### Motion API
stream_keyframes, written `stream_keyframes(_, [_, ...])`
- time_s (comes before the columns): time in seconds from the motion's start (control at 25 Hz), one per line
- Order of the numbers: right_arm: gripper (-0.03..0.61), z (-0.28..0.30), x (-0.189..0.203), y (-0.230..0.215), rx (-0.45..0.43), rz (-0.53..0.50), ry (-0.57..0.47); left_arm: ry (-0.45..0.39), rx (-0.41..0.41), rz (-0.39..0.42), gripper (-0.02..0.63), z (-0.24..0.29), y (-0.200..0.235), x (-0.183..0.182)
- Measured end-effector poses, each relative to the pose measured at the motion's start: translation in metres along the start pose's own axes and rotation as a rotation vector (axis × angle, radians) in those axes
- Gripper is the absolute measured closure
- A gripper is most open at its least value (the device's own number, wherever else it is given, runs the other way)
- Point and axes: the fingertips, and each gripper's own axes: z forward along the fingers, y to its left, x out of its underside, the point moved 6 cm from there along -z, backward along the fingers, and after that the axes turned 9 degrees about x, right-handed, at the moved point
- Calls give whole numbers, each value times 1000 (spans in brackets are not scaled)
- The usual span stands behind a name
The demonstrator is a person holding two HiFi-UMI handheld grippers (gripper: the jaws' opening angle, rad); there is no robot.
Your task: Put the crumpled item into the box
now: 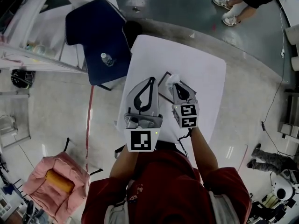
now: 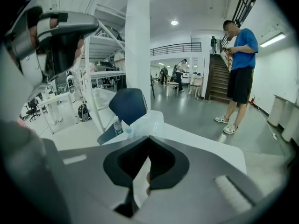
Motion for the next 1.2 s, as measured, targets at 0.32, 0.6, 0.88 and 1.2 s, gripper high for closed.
stream_keyframes(0.32, [574, 29, 36, -2, -16, -48, 149, 2, -10, -4, 611, 3, 7, 10])
stream_keyframes(0.6, [574, 49, 61, -1, -42, -54, 272, 10, -11, -10, 611, 5, 11, 16])
stream_keyframes(0.88, [574, 71, 84, -2, -112, -99, 418, 55, -15, -25, 611, 8, 11, 28])
stream_keyframes(1.2, [574, 88, 98, 1, -157, -204, 509, 90, -3, -21, 611, 9, 13, 40])
